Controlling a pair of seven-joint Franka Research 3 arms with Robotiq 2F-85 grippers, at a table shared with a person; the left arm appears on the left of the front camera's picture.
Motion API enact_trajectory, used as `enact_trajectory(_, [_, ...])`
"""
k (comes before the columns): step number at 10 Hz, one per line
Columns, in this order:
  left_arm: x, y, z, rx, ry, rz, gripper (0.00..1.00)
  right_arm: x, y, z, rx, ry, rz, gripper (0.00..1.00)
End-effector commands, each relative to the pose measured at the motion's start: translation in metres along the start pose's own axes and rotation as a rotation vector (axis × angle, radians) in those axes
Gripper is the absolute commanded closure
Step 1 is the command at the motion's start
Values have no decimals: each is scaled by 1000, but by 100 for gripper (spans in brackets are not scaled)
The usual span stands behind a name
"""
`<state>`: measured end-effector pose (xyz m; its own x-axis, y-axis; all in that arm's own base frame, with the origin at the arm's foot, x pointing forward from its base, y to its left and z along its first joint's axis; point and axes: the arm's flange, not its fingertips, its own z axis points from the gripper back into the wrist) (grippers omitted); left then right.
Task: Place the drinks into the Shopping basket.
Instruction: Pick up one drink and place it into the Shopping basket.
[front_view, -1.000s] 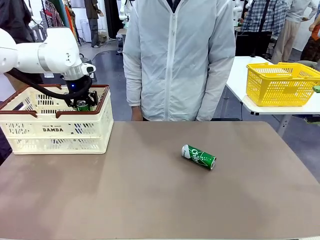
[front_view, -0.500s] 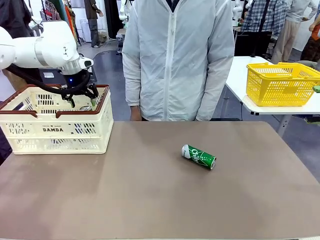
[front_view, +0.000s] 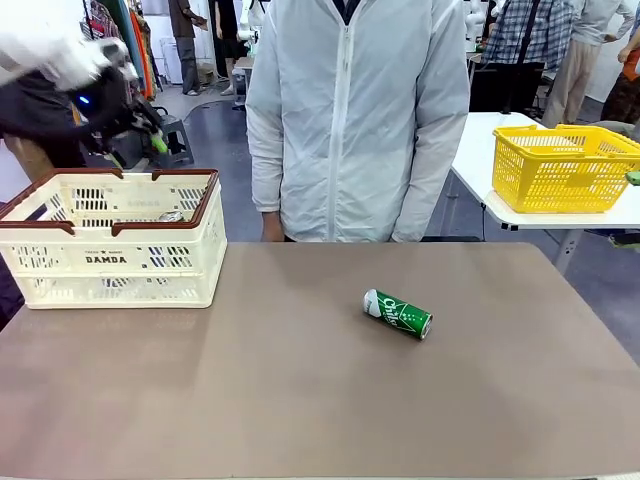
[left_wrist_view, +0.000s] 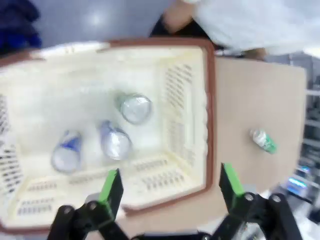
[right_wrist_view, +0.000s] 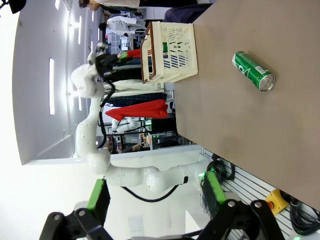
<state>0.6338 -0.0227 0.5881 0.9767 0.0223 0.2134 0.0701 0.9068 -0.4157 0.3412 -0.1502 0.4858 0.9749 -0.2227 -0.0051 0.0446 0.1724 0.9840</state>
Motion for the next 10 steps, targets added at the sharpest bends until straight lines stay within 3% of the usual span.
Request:
enact_trajectory(1, [-77,35,30,-319,49,-19,0,-1,4,2,-5,8,-15,0])
enact_trajectory(3, [-136,90,41,-637,114,-64,0,-1,4,2,-5,8,-15,0])
enact_trajectory(5, [-162,130,12,-725,41,49,0,-1,4,2,-5,8,-15,0])
enact_trajectory(6, [-182,155,-2,-828,19,32,0,-1,4,2,-5,8,-15,0])
enact_trajectory(7, [-196,179,-11,-874,-57,107,0,-1,4,2,-5,8,-15,0])
enact_trajectory(8, [-178,148,11,-765,43,22,0,-1,4,2,-5,8,-15,0])
enact_trajectory(10, [-178,148,11,-765,43,22,0,-1,4,2,-5,8,-15,0])
